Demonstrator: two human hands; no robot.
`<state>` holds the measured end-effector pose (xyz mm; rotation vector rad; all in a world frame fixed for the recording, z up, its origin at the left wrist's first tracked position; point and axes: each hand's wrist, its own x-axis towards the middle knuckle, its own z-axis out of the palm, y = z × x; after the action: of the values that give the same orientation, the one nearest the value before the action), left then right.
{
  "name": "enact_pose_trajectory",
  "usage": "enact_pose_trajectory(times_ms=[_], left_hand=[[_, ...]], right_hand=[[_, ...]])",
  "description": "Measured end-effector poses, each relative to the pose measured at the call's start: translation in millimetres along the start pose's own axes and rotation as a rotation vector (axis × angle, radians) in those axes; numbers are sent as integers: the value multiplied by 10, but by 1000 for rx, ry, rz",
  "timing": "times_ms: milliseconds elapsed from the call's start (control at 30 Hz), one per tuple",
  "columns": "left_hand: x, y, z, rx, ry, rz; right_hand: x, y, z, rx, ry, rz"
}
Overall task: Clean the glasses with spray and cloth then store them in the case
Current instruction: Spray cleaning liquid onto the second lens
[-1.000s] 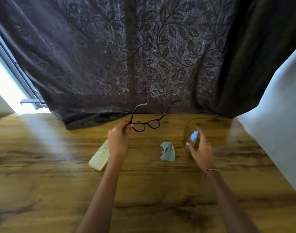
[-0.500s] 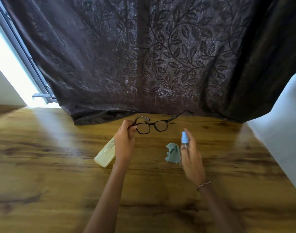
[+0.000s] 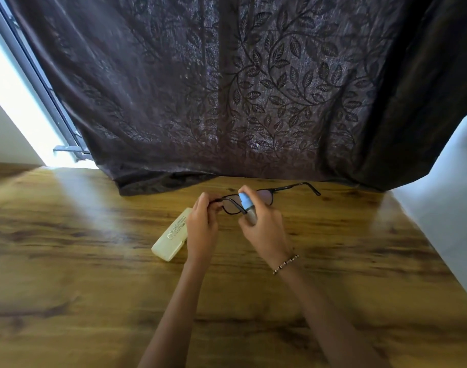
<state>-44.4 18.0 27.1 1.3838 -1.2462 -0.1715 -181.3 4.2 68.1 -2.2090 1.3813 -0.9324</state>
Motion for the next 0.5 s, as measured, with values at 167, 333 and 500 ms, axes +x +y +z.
enact_pose_trajectory(times_ms=[167,333,500], left_hand=[[3,18,0,-31,7,4],[3,45,1,-51,16,20],[7,95,-8,-63,17,23]], right_hand=[[-44,-14,-18,-64,44,27],[-75,-29,-72,-147,46,-45],[-69,-50,-105,-183,26,-19]])
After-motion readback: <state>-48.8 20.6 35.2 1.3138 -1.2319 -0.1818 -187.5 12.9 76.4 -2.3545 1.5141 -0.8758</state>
